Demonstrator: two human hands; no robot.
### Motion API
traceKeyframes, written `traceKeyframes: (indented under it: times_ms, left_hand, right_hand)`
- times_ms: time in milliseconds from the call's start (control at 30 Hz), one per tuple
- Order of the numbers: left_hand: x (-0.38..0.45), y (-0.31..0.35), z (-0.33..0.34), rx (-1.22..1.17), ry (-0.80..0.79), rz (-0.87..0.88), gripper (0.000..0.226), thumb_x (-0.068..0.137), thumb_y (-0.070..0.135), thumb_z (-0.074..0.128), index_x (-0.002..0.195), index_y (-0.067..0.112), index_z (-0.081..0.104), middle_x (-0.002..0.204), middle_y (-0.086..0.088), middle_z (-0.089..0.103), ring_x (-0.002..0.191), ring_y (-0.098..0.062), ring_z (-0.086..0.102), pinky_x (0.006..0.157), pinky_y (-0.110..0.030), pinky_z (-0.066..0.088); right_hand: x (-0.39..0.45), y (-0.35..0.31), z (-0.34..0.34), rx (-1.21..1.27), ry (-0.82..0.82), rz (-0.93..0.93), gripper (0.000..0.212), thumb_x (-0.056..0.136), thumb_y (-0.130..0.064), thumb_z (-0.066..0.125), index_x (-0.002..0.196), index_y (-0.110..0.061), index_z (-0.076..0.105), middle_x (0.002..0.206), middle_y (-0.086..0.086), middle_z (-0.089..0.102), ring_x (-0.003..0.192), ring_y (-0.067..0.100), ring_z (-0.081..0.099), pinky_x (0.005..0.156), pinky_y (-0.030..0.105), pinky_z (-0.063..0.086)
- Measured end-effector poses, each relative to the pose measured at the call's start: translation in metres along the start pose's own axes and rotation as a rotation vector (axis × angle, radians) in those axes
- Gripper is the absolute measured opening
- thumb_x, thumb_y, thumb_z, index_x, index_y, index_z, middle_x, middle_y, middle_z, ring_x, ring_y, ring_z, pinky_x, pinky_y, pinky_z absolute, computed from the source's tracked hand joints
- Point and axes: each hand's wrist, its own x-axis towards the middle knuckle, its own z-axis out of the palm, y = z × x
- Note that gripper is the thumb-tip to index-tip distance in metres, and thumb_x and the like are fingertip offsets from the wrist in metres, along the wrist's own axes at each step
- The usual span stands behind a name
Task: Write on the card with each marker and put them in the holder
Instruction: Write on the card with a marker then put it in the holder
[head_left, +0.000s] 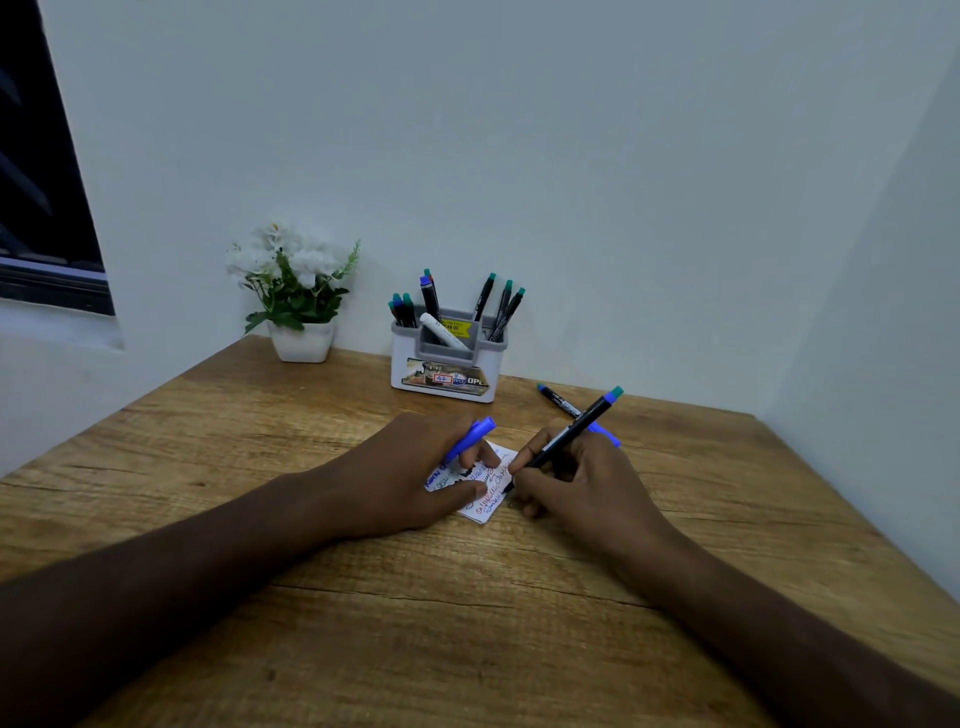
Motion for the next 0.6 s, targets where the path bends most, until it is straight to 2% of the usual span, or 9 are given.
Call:
traceKeyframes:
  times_ms: [100, 200, 300, 467, 533, 600]
  left_hand:
    - [-0.0003, 0.0017, -0.0005, 0.002, -0.001, 0.006, 0.034, 0.095, 0.036, 0.074, 0.09, 0.048, 0.043, 0.098, 0.046, 0.055, 0.093, 0.015, 0.055, 0.075, -0.001, 0.037]
    - [0.0, 0.0015, -0.0004, 0.005, 0.002, -0.006, 0.032, 0.095, 0.038, 0.074, 0.089, 0.048, 0.044, 0.084, 0.031, 0.056, 0.09, 0.014, 0.055, 0.072, -0.001, 0.036]
    - [-0.0001, 0.0028, -0.001, 0.012, -0.008, -0.016, 0.035, 0.095, 0.037, 0.074, 0.089, 0.052, 0.044, 0.085, 0.033, 0.051, 0.092, 0.017, 0.053, 0.074, 0.0, 0.035]
    - [0.0013, -0.0017, 0.0005, -0.005, -0.034, -0.004, 0.026, 0.095, 0.044, 0.072, 0.097, 0.051, 0.046, 0.106, 0.022, 0.067, 0.093, 0.001, 0.062, 0.075, -0.009, 0.042]
    - [0.0013, -0.0052, 0.0029, 0.013, -0.031, -0.017, 0.024, 0.095, 0.048, 0.07, 0.098, 0.047, 0.047, 0.105, 0.019, 0.066, 0.092, -0.002, 0.062, 0.076, -0.019, 0.047]
    - [0.0008, -0.0063, 0.004, 0.036, -0.028, -0.03, 0.027, 0.095, 0.049, 0.07, 0.093, 0.048, 0.043, 0.101, 0.02, 0.063, 0.089, -0.001, 0.059, 0.074, -0.017, 0.043]
  right_hand:
    - [0.001, 0.001, 0.0002, -0.009, 0.01, -0.004, 0.005, 0.092, -0.011, 0.072, 0.092, -0.015, 0.075, 0.078, 0.004, 0.08, 0.066, 0.01, 0.076, 0.074, 0.029, 0.065]
    - [0.0017, 0.0019, -0.0009, 0.004, 0.026, 0.005, 0.004, 0.093, -0.011, 0.072, 0.093, -0.014, 0.075, 0.079, 0.006, 0.081, 0.067, 0.014, 0.077, 0.073, 0.03, 0.066]
    - [0.0058, 0.0015, -0.0041, -0.001, 0.059, -0.006, 0.004, 0.094, -0.013, 0.073, 0.093, -0.016, 0.075, 0.079, 0.005, 0.08, 0.067, 0.014, 0.076, 0.069, 0.027, 0.065]
    - [0.0098, 0.0034, -0.0073, -0.019, 0.026, -0.011, 0.003, 0.093, -0.013, 0.075, 0.091, -0.015, 0.076, 0.079, 0.006, 0.08, 0.066, 0.014, 0.073, 0.07, 0.031, 0.064]
    - [0.0095, 0.0047, -0.0075, -0.021, 0.023, -0.018, 0.004, 0.092, -0.013, 0.076, 0.09, -0.016, 0.076, 0.079, 0.005, 0.08, 0.067, 0.013, 0.073, 0.07, 0.031, 0.065]
    - [0.0104, 0.0066, -0.0071, -0.037, 0.011, -0.032, 0.005, 0.09, -0.013, 0.077, 0.088, -0.018, 0.077, 0.08, 0.004, 0.08, 0.069, 0.015, 0.073, 0.072, 0.034, 0.064]
